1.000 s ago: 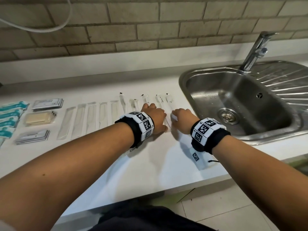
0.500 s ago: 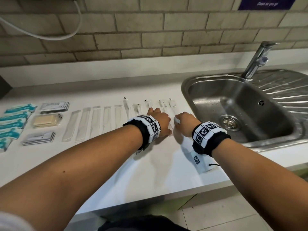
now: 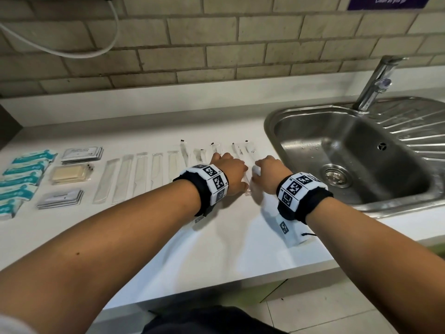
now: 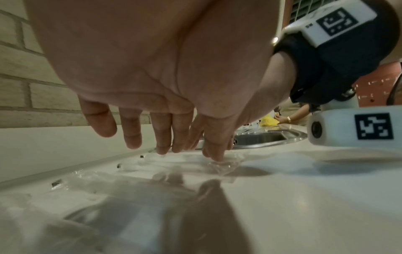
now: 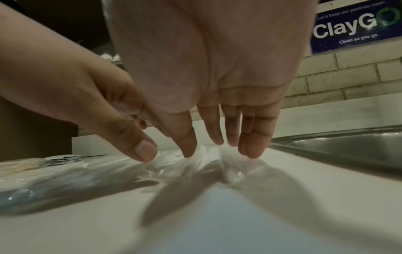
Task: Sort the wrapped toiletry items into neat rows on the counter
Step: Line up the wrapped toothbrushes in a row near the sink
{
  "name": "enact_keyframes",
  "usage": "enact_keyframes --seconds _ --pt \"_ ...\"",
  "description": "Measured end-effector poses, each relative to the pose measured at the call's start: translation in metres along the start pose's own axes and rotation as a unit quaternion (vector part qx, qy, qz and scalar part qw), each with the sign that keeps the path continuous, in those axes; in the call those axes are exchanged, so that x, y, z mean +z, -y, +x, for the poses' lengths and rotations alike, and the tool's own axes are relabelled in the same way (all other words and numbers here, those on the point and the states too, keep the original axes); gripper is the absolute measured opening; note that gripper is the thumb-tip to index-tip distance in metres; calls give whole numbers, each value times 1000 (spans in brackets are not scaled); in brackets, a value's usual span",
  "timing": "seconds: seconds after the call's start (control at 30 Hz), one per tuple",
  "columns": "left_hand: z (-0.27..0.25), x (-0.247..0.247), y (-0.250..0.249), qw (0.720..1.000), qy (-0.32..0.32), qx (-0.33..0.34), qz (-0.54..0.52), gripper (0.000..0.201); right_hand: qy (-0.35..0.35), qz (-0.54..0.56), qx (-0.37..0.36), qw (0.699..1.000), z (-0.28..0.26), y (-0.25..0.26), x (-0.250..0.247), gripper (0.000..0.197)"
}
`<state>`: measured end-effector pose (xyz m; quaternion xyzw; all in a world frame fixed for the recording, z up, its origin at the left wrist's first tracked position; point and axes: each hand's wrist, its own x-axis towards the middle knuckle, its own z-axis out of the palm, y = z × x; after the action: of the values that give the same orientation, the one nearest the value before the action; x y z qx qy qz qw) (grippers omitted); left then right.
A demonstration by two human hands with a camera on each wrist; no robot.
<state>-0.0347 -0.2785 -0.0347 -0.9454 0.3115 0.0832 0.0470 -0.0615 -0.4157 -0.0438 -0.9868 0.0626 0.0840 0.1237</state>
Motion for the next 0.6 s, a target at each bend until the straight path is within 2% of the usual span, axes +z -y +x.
enact_keyframes --seconds 0.13,0.23,0.4,0.6 --pt "-14 -11 14 998 -44 -32 -39 46 -18 14 -33 999 -4 7 -4 48" --pt "-25 -13 38 993 -81 -71 -51 40 -23 21 -91 995 -6 18 -3 46" --pt "-40 -5 61 994 -24 -105 -16 53 11 -35 -168 985 -6 33 5 43" --pt "-46 3 58 995 8 -98 -1 62 60 -107 -189 974 2 44 13 41"
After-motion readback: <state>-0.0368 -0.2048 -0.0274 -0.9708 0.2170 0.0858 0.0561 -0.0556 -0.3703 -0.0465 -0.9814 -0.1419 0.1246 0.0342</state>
